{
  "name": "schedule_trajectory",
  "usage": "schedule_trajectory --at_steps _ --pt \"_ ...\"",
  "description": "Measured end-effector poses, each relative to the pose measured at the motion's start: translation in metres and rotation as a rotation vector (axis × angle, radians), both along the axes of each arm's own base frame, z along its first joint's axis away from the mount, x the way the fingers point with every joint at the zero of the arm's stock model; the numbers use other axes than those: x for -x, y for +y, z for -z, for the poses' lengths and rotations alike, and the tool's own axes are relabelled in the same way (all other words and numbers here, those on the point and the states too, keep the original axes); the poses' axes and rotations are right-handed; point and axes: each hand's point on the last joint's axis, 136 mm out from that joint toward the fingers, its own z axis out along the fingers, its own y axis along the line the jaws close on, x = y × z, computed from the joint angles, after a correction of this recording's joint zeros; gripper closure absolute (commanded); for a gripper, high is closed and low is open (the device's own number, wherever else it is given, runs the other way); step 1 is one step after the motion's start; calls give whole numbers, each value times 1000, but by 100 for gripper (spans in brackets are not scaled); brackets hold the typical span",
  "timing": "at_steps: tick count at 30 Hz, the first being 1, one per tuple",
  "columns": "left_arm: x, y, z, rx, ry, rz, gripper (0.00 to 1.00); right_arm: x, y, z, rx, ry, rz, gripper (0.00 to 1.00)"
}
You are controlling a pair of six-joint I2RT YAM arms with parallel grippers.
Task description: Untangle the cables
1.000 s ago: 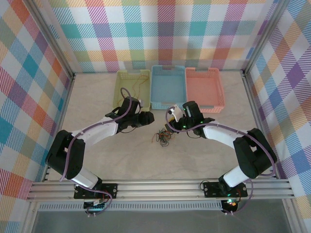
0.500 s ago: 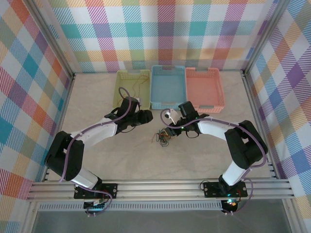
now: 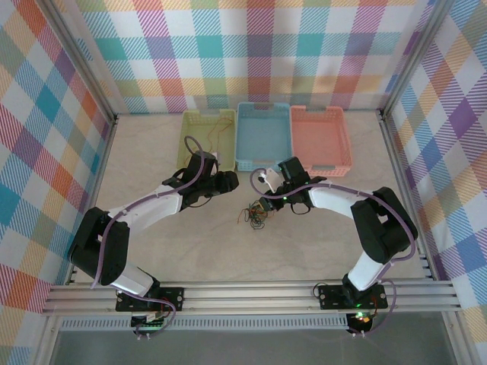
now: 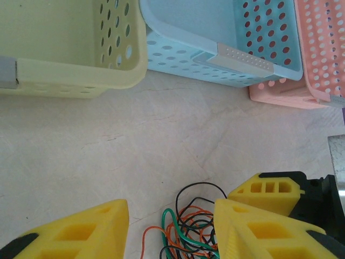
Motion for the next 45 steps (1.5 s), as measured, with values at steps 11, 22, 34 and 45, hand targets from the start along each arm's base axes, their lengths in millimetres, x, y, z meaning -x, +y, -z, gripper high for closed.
schedule_trajectory --at_steps 11,22,34,45 --pt "2 4 4 -32 5 3 54 0 1 6 8 27 3 86" --pt "4 0 3 -15 10 23 54 7 -2 -6 -32 -23 -2 100" --pt "14 -23 -9 42 -15 151 49 27 -1 -73 -263 -256 -32 100" --pt "32 -53 -25 -52 -117 336 49 29 6 -86 -349 -254 -31 100"
